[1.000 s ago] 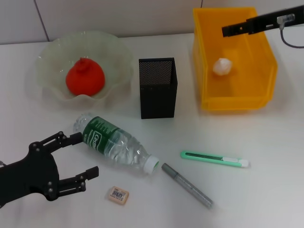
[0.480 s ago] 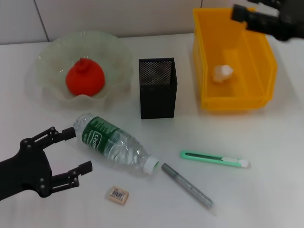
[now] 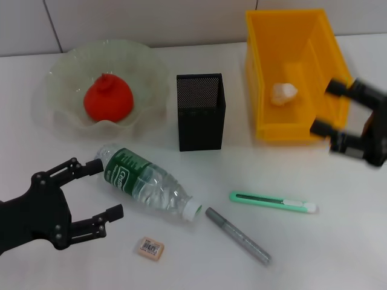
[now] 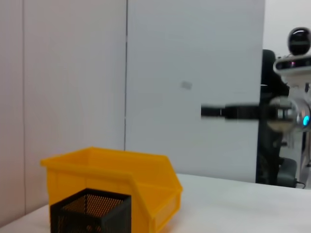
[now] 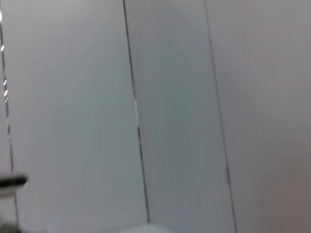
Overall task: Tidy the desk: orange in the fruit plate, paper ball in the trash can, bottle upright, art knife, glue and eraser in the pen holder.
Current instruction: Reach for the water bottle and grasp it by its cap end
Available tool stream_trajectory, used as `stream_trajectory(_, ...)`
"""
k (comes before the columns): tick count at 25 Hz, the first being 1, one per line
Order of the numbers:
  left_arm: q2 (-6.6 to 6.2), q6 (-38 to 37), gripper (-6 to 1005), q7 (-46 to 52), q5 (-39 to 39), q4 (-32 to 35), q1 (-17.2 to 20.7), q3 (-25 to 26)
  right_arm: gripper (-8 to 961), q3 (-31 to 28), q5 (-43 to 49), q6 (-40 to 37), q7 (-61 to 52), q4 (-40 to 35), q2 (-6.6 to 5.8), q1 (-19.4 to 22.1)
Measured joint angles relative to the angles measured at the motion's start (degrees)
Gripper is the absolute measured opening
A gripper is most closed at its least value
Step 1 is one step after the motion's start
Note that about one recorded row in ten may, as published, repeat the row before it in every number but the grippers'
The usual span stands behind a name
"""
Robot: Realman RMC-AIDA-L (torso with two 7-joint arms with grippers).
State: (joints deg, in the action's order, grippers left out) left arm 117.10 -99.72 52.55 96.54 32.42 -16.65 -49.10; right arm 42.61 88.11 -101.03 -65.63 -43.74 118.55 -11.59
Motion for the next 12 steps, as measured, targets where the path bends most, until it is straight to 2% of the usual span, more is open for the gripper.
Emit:
stream_trajectory(6, 1.07, -0.15, 847, 0.11, 0.11, 5.15, -0.34, -2.14, 818, -0.01, 4.40, -0.03, 3.05, 3.88, 0.27, 1.11)
stream_trajectory(9, 1.00, 0.21, 847, 0.61, 0.50, 8.88, -2.10, -6.22, 817, -0.01, 4.93, -1.75, 5.54, 5.79, -0.41, 1.96)
stream_trajectory(12, 0.97, 0.71, 847, 2.51, 3.76, 13.99, -5.39, -9.35, 817, -0.17, 6.97, -4.23, 7.31, 6.62, -1.49, 3.35)
